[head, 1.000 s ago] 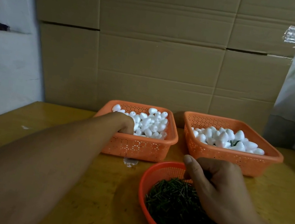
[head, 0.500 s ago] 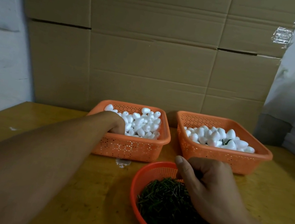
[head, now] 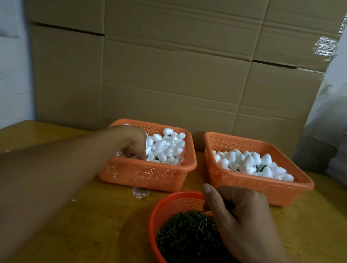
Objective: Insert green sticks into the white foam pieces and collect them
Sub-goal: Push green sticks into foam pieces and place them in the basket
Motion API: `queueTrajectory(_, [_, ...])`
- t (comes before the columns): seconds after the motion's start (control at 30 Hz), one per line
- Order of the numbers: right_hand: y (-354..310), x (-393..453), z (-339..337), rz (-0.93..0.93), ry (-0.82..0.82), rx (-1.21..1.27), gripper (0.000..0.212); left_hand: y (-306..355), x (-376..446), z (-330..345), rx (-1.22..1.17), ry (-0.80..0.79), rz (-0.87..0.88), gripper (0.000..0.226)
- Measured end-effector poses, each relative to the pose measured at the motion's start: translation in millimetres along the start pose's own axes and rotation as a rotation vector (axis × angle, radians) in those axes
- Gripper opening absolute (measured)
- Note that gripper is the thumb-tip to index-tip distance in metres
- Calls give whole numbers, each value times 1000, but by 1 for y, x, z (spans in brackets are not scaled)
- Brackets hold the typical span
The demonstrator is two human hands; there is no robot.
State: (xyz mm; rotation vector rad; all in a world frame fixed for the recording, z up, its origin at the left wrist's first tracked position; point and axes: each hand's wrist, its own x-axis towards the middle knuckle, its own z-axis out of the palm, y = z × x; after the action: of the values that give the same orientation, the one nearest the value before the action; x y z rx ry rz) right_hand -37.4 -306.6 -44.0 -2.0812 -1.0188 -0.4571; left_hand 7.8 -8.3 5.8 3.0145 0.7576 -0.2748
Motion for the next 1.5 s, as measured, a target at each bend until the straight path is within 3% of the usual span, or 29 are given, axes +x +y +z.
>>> queueTrajectory(0.23, [0, -1, 4, 6, -11, -11, 61, 2, -25, -1, -803, 238, 269, 21])
queueTrajectory(0.37, [0, -1, 5, 0, -31, -5, 58, 6, -59, 2, -988, 382, 418, 20])
queueTrajectory(0.47, [1, -1, 5, 10, -47, -14, 52, 10, -87, 9, -1142, 382, 556, 23])
queueTrajectory(0.57, [0, -2, 5, 18, -113, -61, 24, 16, -111, 21, -1243, 350, 686, 31])
queueTrajectory(0.63, [-2, -3, 4, 34, -160, -98, 6, 21, -125, 29, -1289, 319, 759, 33])
queueTrajectory(1.0, [-8, -3, 1, -12, -369, -136, 25, 24, -159, 60, -1384, 160, 891, 50])
queueTrajectory(1.23, [-11, -5, 0, -91, -497, -269, 25, 28, -169, 73, -1414, 82, 947, 18])
queueTrajectory(1.37, [-16, -7, -2, -76, -610, -347, 52, 29, -172, 76, -1423, 33, 940, 20])
queueTrajectory(1.5, [-19, -10, 0, -58, -681, -425, 41, 28, -173, 79, -1401, -27, 944, 37])
